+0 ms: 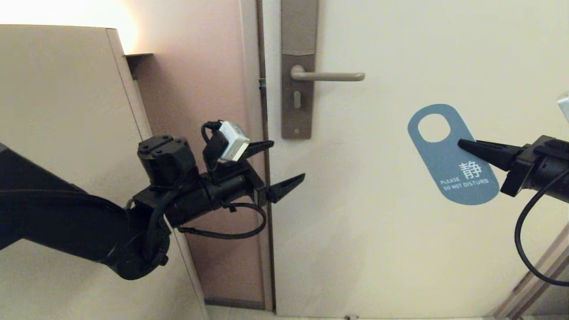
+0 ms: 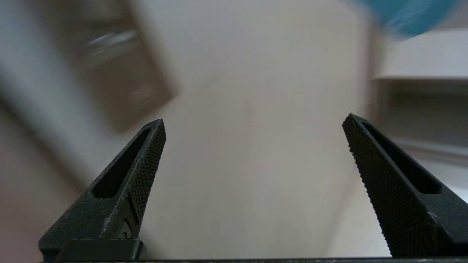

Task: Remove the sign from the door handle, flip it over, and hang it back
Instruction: Hang the sign back with the other side facing out

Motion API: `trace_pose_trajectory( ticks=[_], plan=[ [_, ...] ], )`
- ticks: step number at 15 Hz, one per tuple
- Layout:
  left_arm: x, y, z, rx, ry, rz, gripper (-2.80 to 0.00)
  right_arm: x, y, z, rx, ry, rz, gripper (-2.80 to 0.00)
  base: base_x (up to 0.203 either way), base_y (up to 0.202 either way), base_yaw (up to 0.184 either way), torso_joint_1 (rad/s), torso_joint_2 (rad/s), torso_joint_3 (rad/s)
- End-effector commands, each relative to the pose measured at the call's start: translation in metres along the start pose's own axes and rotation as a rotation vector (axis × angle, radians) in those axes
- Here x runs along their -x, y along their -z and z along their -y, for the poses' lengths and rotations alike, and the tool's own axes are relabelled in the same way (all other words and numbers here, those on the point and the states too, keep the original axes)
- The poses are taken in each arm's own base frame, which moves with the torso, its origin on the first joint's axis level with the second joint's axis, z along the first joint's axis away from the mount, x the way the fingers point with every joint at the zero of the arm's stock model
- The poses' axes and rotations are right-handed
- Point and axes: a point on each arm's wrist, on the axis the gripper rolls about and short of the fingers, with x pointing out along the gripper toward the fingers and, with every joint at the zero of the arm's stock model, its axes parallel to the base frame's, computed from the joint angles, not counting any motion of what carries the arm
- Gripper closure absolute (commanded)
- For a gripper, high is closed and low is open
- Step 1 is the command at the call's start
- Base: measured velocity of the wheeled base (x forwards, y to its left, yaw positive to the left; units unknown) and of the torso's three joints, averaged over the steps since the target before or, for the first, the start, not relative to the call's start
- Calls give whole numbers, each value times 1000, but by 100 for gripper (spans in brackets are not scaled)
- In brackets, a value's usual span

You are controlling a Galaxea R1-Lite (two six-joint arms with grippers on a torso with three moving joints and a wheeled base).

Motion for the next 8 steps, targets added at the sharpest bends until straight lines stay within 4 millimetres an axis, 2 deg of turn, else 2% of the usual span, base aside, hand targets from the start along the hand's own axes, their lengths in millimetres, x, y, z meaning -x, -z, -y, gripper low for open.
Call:
trace_pose_trajectory(
  ticks=[1, 8],
  plan=[
    [9, -11, -2, -27, -94, 0, -280, 5, 1, 1, -3, 13, 2, 0, 0, 0, 0, 0, 0, 0],
    [45, -7, -3, -76, -479, -163, -280, 12, 5, 1, -9, 35, -4, 0, 0, 0, 0, 0, 0, 0]
  ],
)
